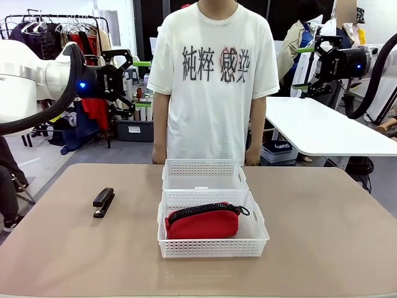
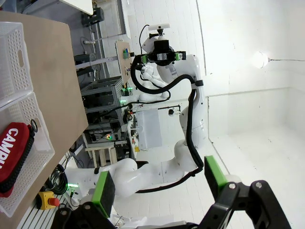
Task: Distribute items into two baskets.
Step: Pick up the Stapler that the person points to.
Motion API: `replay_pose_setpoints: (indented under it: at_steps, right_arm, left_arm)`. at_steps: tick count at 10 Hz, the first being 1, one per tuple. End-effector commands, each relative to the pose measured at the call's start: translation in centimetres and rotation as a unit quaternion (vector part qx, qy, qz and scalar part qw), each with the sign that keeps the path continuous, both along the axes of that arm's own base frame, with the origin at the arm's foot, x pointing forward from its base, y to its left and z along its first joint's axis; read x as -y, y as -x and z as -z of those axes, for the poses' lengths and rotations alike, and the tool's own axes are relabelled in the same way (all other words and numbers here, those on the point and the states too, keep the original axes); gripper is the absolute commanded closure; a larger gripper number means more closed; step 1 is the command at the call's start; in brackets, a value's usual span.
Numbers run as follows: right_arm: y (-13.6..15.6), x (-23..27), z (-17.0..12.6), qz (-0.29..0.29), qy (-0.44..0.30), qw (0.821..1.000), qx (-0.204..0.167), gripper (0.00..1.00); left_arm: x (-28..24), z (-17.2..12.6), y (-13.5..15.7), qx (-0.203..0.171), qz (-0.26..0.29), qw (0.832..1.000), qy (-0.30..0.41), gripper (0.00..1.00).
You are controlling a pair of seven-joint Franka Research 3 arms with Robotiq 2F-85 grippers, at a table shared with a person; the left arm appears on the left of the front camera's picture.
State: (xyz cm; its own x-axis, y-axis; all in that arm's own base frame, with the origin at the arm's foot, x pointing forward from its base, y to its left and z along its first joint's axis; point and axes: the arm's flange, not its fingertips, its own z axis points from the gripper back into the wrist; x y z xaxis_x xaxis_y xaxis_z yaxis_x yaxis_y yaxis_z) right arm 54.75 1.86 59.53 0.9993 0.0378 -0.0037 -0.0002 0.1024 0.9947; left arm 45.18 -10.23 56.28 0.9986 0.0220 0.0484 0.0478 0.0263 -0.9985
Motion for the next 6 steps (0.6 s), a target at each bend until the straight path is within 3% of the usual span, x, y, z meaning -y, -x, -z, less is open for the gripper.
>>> replay_pose_setpoints:
  at_steps: [1,6]
  right_arm:
    - [-0.05,0.13,-0.12,0.005,0.001,1.000,0.001,0.00]
    - [-0.05,0.13,-0.12,0.005,0.001,1.000,0.001,0.00]
  left_arm:
    - [0.02,-0.18,0.02,0.002,0.000,1.000,0.001,0.00]
    - [0.02,-0.18,0.02,0.002,0.000,1.000,0.001,0.00]
